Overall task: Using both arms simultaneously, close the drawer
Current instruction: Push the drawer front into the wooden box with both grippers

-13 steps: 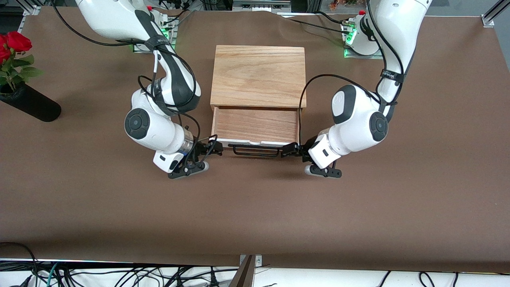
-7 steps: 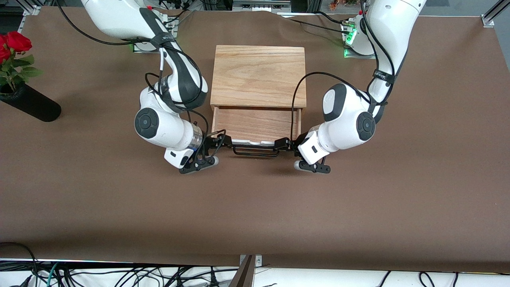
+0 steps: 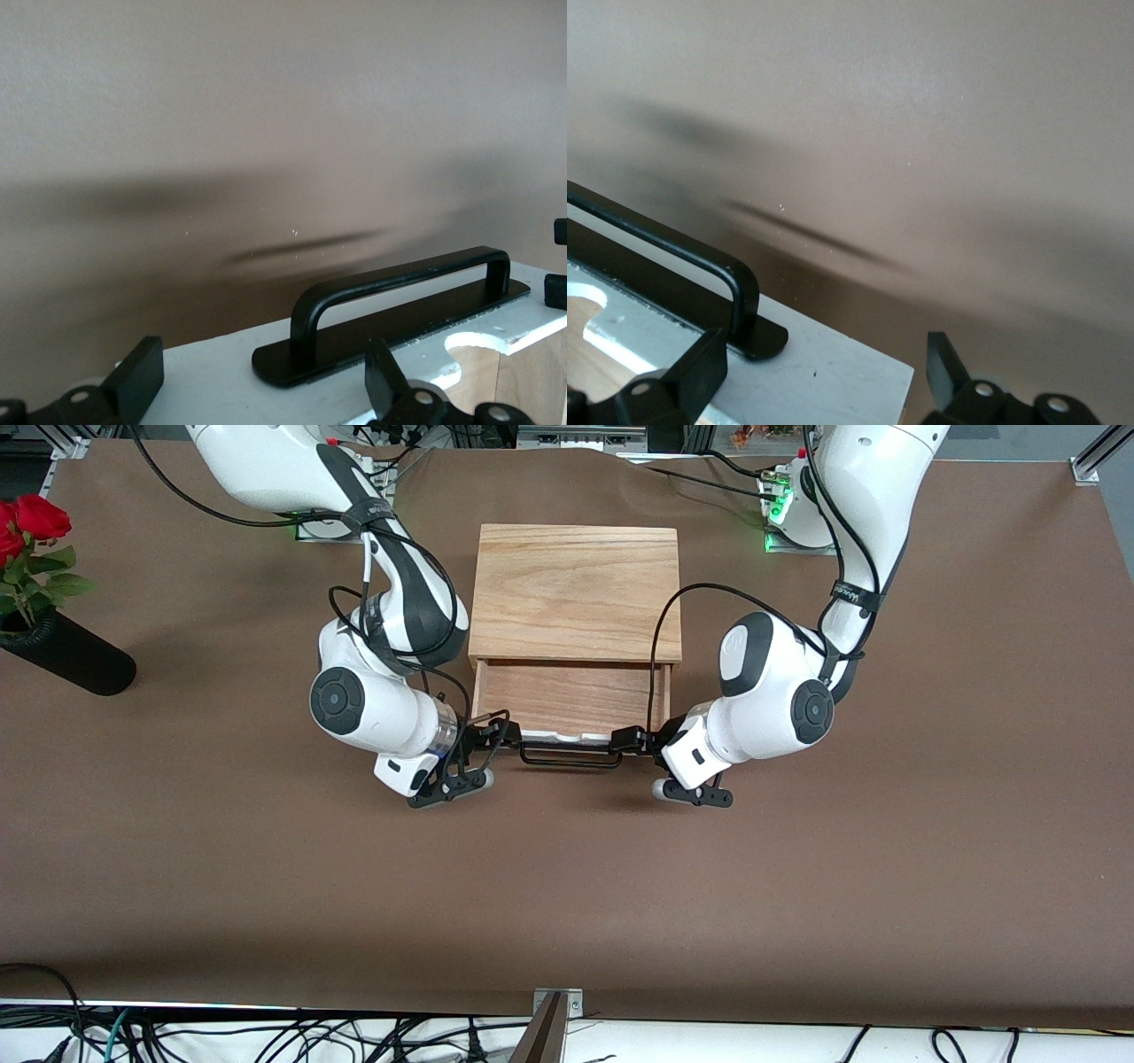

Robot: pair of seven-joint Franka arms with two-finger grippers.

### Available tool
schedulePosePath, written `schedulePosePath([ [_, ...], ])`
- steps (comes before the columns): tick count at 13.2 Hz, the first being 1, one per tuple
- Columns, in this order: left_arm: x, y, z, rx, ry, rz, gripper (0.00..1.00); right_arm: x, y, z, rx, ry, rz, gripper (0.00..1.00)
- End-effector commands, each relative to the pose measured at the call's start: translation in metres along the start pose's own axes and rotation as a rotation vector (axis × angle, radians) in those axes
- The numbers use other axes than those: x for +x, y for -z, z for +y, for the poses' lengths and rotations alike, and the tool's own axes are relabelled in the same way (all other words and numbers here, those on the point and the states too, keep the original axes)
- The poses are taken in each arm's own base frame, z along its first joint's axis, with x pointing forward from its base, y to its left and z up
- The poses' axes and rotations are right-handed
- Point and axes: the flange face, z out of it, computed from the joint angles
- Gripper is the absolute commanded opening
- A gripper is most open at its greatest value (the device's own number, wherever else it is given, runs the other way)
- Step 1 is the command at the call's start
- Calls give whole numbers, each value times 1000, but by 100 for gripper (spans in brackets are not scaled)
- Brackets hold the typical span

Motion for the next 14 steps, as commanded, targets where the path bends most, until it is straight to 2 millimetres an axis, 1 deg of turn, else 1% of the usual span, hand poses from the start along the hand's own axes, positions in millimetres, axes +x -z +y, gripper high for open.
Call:
schedulePosePath([
  [1,-18,-7,1,-5,6,-116,100,-10,-14,-11,12,3,-94,100],
  [4,-25,-7,-1,-4,9,-173,100,-21,-20,-18,8,15,-173,100],
  [6,-30,-4,-1,-2,9,-205,100,-29,-25,-28,14,29,-218,100],
  [8,-35,-3,-1,-1,14,-231,100,-34,-28,-29,13,33,-251,100],
  [9,-36,-2,-4,0,28,-246,100,-38,-32,-34,27,34,-278,100],
  [11,-41,2,-5,0,35,-272,100,-44,-36,-38,78,13,-324,100],
  [13,-46,6,-7,2,39,-282,100,-49,-38,-39,83,15,-366,100],
  [14,-47,12,-8,0,41,-277,100,-52,-39,-38,82,18,-389,100],
])
